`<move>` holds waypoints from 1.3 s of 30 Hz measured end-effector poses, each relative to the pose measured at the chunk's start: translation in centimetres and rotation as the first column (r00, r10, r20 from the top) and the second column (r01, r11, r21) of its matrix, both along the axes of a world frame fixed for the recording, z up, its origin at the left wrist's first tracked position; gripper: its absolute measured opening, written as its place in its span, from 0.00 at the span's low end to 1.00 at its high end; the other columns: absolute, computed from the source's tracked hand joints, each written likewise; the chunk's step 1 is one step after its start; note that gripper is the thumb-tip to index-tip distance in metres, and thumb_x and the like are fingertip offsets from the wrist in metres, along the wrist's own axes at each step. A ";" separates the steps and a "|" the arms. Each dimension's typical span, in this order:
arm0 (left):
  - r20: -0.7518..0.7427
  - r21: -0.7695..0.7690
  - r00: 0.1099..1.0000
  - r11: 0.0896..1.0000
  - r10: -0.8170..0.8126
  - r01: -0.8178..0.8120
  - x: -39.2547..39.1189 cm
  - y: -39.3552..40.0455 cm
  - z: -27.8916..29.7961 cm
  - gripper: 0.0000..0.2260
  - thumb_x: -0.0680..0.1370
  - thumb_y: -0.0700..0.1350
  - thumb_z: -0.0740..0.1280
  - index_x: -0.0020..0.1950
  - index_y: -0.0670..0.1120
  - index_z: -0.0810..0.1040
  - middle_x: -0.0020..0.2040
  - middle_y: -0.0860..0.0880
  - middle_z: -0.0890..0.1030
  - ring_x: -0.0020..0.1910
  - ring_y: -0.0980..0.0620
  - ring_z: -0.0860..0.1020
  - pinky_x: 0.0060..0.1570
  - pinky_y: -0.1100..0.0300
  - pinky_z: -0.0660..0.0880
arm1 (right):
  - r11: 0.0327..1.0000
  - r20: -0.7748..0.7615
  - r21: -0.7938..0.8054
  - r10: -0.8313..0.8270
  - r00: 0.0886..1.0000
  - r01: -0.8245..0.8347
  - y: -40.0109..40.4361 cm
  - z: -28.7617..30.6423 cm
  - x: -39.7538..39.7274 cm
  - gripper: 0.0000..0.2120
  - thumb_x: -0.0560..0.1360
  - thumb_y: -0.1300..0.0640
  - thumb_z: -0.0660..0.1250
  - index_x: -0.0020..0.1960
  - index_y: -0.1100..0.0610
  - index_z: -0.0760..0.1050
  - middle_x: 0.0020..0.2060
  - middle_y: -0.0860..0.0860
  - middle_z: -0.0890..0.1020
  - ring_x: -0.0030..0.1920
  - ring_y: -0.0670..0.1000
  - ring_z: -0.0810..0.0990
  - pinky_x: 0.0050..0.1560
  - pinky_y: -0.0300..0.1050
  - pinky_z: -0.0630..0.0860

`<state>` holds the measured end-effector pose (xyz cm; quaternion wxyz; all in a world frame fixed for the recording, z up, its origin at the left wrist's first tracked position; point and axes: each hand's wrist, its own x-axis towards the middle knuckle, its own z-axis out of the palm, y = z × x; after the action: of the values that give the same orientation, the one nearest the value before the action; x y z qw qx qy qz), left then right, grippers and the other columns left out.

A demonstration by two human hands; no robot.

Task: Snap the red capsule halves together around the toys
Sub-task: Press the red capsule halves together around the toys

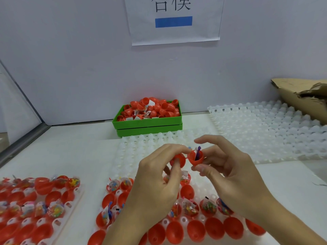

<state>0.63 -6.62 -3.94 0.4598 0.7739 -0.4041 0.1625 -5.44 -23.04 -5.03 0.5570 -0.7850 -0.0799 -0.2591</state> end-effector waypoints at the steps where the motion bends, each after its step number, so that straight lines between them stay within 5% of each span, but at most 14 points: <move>1: 0.017 0.008 1.000 1.000 0.012 -0.013 0.0 0.1 0.0 0.12 0.78 0.40 0.65 0.55 0.56 0.80 0.51 0.62 0.80 0.51 0.60 0.80 0.45 0.71 0.75 | 1.000 0.014 -0.024 -0.019 1.000 0.020 0.0 -0.1 0.0 0.26 0.73 0.71 0.71 0.59 0.43 0.74 0.43 0.47 0.85 0.44 0.50 0.86 0.46 0.39 0.81; 8: 0.012 0.071 1.000 0.997 0.023 -0.023 0.2 0.1 -0.5 0.09 0.78 0.43 0.68 0.52 0.58 0.76 0.45 0.58 0.82 0.47 0.61 0.81 0.42 0.66 0.78 | 0.969 0.055 -0.236 -0.055 0.997 0.067 0.0 -0.5 0.1 0.30 0.73 0.69 0.71 0.64 0.41 0.69 0.45 0.40 0.83 0.46 0.44 0.84 0.48 0.37 0.80; 12: -0.035 0.047 0.998 0.998 0.043 -0.041 0.2 0.1 -0.4 0.14 0.77 0.40 0.71 0.57 0.57 0.78 0.46 0.65 0.81 0.51 0.71 0.79 0.43 0.77 0.74 | 0.964 0.075 -0.259 -0.047 0.996 0.065 0.0 -0.6 0.1 0.29 0.74 0.66 0.71 0.65 0.40 0.68 0.45 0.40 0.83 0.46 0.44 0.84 0.48 0.36 0.79; 16: -0.034 -0.013 0.995 0.995 0.098 -0.098 0.2 0.1 -0.2 0.09 0.76 0.41 0.72 0.53 0.53 0.85 0.44 0.58 0.84 0.44 0.64 0.81 0.42 0.75 0.74 | 0.964 0.099 -0.258 -0.045 0.994 0.069 0.1 -0.7 0.1 0.29 0.74 0.65 0.72 0.65 0.39 0.68 0.45 0.40 0.83 0.46 0.43 0.84 0.48 0.37 0.80; 28: -0.436 -0.150 0.900 0.987 -0.012 -0.060 0.0 -0.2 0.1 0.07 0.74 0.42 0.74 0.38 0.52 0.86 0.44 0.58 0.82 0.40 0.54 0.82 0.38 0.57 0.80 | 0.934 0.267 -0.317 -0.079 0.960 0.165 0.5 -1.4 0.3 0.26 0.71 0.65 0.73 0.64 0.48 0.74 0.46 0.40 0.83 0.49 0.39 0.82 0.47 0.32 0.79; 32: -0.509 -0.204 0.858 0.978 -0.065 -0.047 0.0 -0.1 0.2 0.03 0.73 0.45 0.74 0.39 0.52 0.86 0.39 0.54 0.85 0.37 0.56 0.83 0.38 0.66 0.78 | 0.938 0.302 -0.290 -0.099 0.948 0.191 0.6 -1.5 0.3 0.22 0.70 0.65 0.73 0.62 0.53 0.78 0.47 0.43 0.84 0.48 0.39 0.83 0.47 0.32 0.80; 39: -0.475 -0.250 0.877 0.967 -0.072 -0.056 -0.2 -0.3 0.3 0.02 0.71 0.48 0.76 0.41 0.52 0.85 0.38 0.52 0.85 0.39 0.55 0.83 0.39 0.66 0.79 | 0.979 0.262 -0.170 -0.067 0.963 0.114 0.6 -1.2 0.2 0.22 0.70 0.68 0.72 0.60 0.49 0.77 0.46 0.41 0.84 0.48 0.43 0.85 0.45 0.37 0.82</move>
<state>0.45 -6.91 -3.63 0.6422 0.7222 -0.2564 0.0143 -5.22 -22.39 -6.25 0.4548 -0.7960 -0.1383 -0.3747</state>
